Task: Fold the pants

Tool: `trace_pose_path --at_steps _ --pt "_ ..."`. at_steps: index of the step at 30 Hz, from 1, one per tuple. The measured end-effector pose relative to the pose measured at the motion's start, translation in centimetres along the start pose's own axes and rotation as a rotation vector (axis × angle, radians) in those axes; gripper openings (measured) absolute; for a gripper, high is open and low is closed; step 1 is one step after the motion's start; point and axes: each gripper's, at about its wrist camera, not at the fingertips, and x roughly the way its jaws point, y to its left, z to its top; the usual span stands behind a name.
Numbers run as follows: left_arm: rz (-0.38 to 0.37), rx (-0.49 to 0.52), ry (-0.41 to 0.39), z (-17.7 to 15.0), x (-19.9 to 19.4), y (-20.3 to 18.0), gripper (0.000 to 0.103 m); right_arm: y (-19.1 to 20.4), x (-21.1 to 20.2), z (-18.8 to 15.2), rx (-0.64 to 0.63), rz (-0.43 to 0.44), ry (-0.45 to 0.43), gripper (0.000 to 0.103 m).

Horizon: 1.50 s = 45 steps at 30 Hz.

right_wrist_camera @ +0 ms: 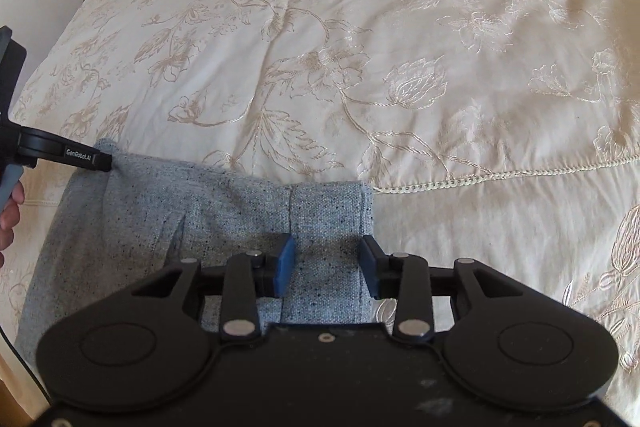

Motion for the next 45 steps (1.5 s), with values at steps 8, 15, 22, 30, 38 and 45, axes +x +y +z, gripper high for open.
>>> trace_pose_path --at_steps 8,15,22,30,38,45 --pt "-0.024 -0.04 0.1 -6.6 -1.7 1.2 0.042 -0.4 -1.8 -1.7 0.002 -0.008 -0.015 0.046" --pt "-0.015 -0.056 0.128 -9.8 -3.2 0.2 0.044 -0.9 -2.3 -3.5 0.016 -0.032 0.023 0.047" --pt "-0.031 -0.109 0.136 -10.9 -4.0 1.5 0.053 -1.0 -3.2 -5.1 0.026 -0.049 0.027 0.048" --pt "-0.035 -0.168 0.114 -12.3 -2.6 3.2 0.08 -0.9 -3.4 -6.3 -0.014 -0.023 -0.023 0.051" --pt "-0.128 -0.211 0.084 -11.7 -1.3 5.1 0.087 -3.1 -1.0 -4.5 0.046 0.12 0.023 0.053" --pt "-0.157 -0.143 0.049 -9.8 0.3 5.2 0.095 -5.6 0.6 -3.7 0.084 0.252 0.058 0.058"
